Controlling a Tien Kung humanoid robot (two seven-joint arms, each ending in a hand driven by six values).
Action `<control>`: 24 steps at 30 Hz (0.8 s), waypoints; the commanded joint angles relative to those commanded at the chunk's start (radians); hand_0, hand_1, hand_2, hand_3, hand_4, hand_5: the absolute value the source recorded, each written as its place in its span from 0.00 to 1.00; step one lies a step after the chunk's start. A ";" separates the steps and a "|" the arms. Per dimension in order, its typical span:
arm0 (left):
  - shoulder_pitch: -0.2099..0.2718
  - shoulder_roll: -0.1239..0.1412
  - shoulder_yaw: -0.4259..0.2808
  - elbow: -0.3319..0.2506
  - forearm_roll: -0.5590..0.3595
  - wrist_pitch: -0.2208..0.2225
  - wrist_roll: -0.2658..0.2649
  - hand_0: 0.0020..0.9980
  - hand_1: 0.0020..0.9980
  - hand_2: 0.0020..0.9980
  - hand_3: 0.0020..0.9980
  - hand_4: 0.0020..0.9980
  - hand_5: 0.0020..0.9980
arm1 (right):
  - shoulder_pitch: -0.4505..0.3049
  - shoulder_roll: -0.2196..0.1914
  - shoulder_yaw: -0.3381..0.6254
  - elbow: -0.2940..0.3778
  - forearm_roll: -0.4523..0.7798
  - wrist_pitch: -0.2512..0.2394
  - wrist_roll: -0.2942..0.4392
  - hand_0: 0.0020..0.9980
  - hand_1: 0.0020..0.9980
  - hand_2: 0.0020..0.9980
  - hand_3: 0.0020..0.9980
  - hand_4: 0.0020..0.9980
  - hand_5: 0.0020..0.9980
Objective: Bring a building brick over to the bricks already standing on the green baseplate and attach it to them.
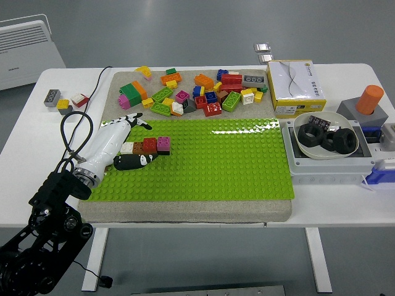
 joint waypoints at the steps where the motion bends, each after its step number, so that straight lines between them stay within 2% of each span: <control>1: -0.001 -0.002 0.007 0.008 0.004 0.008 0.000 0.92 0.92 0.92 0.65 0.92 0.37 | 0.000 0.000 0.000 0.000 0.001 0.000 0.000 0.52 0.54 0.75 0.83 0.94 1.00; 5: -0.010 -0.012 0.027 0.060 0.005 0.040 -0.012 0.93 0.92 0.93 0.66 0.92 0.39 | 0.000 0.001 0.000 0.000 0.001 0.000 -0.001 0.52 0.54 0.75 0.83 0.94 1.00; 11: -0.027 -0.027 0.037 0.139 0.000 0.065 -0.025 0.93 0.92 0.93 0.66 0.93 0.40 | 0.002 0.002 0.001 0.000 0.000 0.001 -0.001 0.52 0.54 0.75 0.83 0.94 1.00; 24: -0.067 -0.049 0.036 0.232 -0.005 0.074 -0.028 0.93 0.92 0.93 0.67 0.95 0.45 | 0.005 0.003 0.002 0.000 -0.003 0.002 -0.001 0.52 0.54 0.75 0.83 0.94 1.00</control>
